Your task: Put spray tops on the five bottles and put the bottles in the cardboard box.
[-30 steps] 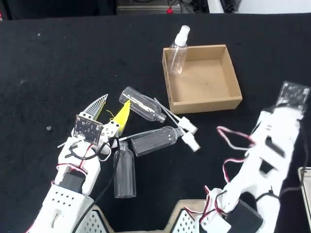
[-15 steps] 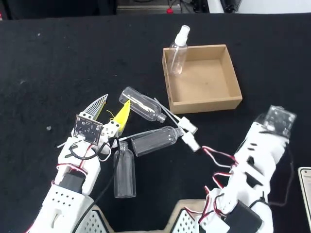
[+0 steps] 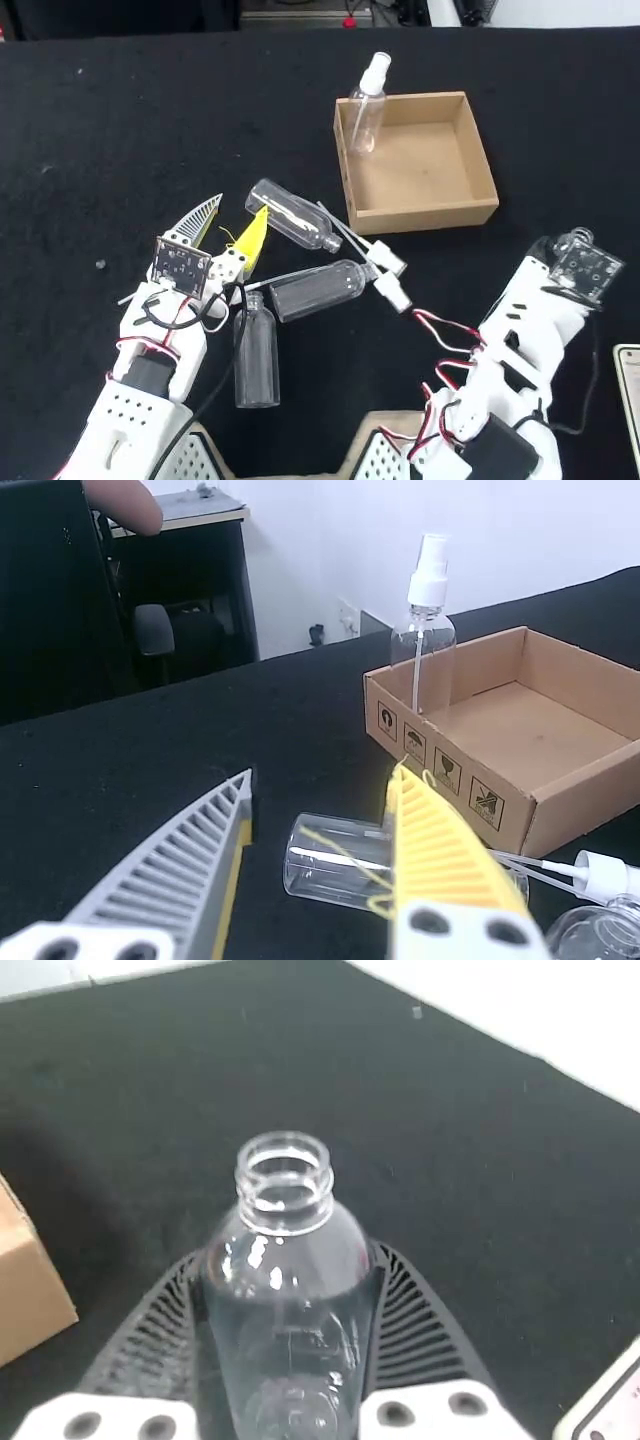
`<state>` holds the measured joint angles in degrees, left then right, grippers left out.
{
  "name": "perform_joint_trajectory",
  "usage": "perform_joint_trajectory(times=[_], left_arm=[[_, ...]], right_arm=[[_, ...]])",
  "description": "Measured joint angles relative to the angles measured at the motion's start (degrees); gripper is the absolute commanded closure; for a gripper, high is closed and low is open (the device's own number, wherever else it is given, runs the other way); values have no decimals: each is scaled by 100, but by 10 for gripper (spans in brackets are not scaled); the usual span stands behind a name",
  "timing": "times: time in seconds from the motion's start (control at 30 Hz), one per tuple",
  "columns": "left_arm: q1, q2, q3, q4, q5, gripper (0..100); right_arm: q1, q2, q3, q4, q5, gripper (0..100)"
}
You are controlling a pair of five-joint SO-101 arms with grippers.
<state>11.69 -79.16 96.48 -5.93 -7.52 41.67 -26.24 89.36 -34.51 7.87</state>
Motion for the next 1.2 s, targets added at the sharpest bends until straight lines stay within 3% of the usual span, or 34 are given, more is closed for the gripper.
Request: perform_joint_trajectory(times=[0.33, 0.83, 1.2], left_arm=[[0, 0, 0, 0, 0, 787], [0, 0, 0, 0, 0, 787], [0, 0, 0, 0, 0, 787]], right_arm=[[-9, -193, 316, -79, 105, 770], [0, -132, 404, -44, 114, 694], [0, -563, 387, 0, 114, 694]])
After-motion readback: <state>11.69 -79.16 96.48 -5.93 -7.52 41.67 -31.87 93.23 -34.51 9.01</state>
